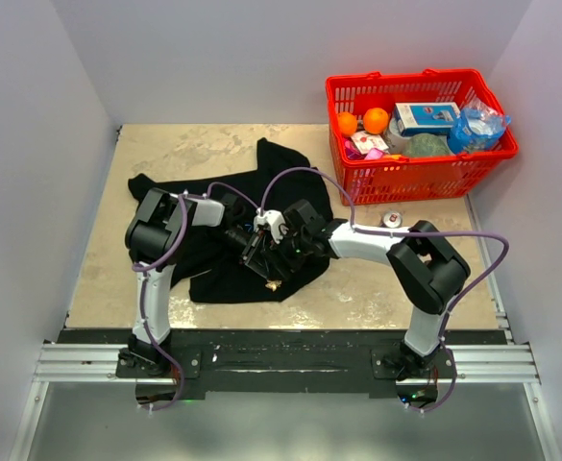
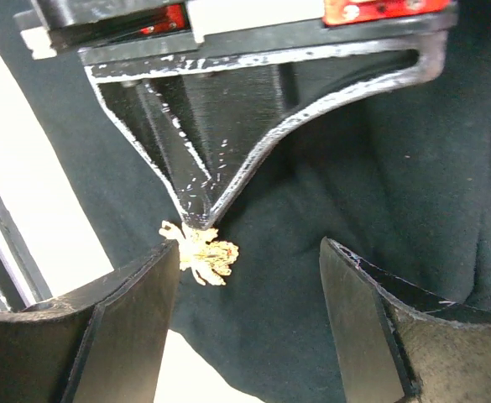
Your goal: Remove the brooch from the garment
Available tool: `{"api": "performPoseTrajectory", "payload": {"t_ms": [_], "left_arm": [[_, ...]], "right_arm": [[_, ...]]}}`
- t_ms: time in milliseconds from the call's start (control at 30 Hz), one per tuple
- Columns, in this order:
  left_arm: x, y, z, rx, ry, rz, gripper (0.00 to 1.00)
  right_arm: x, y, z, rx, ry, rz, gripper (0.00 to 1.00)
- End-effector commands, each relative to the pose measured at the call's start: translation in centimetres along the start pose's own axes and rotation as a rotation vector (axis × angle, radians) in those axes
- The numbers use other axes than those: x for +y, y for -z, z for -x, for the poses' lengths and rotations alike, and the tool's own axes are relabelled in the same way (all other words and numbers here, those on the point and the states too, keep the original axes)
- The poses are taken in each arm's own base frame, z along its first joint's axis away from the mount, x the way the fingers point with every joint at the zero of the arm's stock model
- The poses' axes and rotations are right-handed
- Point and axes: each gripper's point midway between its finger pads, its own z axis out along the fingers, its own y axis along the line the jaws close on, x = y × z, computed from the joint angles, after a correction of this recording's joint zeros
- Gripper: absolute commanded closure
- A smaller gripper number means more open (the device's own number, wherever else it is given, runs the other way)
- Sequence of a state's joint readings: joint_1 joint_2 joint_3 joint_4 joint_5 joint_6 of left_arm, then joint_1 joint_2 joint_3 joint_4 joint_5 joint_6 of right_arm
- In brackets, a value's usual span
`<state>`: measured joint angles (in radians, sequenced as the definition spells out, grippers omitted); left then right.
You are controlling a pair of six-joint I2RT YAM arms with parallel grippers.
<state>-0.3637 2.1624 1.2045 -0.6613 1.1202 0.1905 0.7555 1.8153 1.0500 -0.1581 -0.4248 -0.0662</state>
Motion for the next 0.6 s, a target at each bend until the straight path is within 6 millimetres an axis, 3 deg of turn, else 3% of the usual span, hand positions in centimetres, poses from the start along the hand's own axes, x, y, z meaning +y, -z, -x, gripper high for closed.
{"api": "performPoseTrajectory", "payload": {"t_ms": [0, 200, 567], "left_arm": [[5.8, 0.7, 0.8, -0.004, -0.093, 0.203, 1.0], [6.1, 0.8, 1.0, -0.004, -0.1, 0.206, 1.0], [6.2, 0.8, 1.1, -0.002, -0.097, 0.204, 1.0]], "right_arm": [[0.1, -0.2, 0.2, 0.014, 0.053, 0.006, 0.28], [0.2, 0.3, -0.3, 0.025, 0.08, 0.008, 0.25], [-1.4, -0.1, -0.2, 0.041, 0.104, -0.06, 0.28]]}}
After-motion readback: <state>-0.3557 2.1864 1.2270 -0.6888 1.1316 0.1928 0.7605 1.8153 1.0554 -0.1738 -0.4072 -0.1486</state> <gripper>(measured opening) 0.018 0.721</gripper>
